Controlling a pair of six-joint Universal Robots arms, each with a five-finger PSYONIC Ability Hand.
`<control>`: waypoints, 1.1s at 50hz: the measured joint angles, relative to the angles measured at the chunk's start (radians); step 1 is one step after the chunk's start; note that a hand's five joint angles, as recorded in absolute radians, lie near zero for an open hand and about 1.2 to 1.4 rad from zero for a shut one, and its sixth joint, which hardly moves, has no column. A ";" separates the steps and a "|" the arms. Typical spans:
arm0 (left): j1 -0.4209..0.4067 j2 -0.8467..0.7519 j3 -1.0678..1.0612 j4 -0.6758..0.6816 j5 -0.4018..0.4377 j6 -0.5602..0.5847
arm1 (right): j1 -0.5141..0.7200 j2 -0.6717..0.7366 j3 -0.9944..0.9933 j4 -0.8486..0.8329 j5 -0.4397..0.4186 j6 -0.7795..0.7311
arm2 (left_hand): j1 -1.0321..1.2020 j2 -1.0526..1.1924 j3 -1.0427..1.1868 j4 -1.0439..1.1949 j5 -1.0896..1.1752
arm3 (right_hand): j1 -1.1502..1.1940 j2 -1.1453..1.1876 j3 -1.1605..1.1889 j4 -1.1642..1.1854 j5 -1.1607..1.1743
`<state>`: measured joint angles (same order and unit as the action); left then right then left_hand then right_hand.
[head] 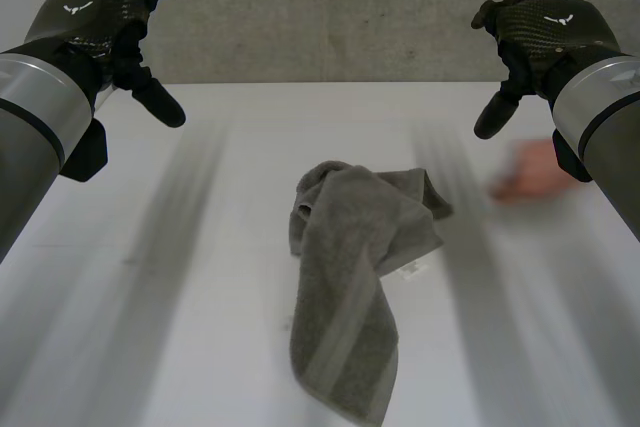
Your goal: Fold the towel.
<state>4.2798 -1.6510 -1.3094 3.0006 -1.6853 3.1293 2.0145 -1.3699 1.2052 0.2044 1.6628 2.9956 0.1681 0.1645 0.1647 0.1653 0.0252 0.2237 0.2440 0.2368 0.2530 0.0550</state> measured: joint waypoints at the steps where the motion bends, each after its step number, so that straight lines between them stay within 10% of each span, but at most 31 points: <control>1: 0.000 0.001 0.000 0.000 0.000 0.000 | 0.000 0.000 0.000 0.000 0.000 0.000 | 0.000 0.000 0.000 0.000 0.000 | 0.000 0.000 0.000 0.000 0.000; 22: -0.013 -0.049 -0.011 0.013 0.008 0.015 | 0.003 0.009 0.002 0.038 -0.042 -0.093 | 0.000 0.000 0.000 0.000 0.000 | 0.000 0.000 0.000 0.000 0.000; 33: -0.015 -0.245 -0.008 0.051 0.095 0.022 | 0.052 0.027 0.054 0.200 -0.232 -0.248 | 0.000 0.000 0.000 0.000 0.000 | 0.000 0.000 0.000 0.000 0.000; 42: 0.004 -0.366 -0.035 0.122 0.196 0.023 | 0.190 0.033 0.257 0.000 -0.430 -0.296 | 0.000 0.000 0.000 0.000 0.000 | 0.000 0.000 0.000 0.000 0.000; 55: 0.033 -0.378 -0.079 0.224 0.195 0.025 | 0.394 0.269 0.308 -0.153 -0.369 -0.577 | 0.000 0.000 0.000 0.000 0.000 | 0.000 0.000 0.000 0.000 0.000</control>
<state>4.3128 -2.0285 -1.3884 3.2247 -1.4901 3.1539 2.4082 -1.1007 1.5136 0.0519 1.2934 2.4190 0.1682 0.1644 0.1647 0.1653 0.0252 0.2236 0.2440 0.2367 0.2530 0.0550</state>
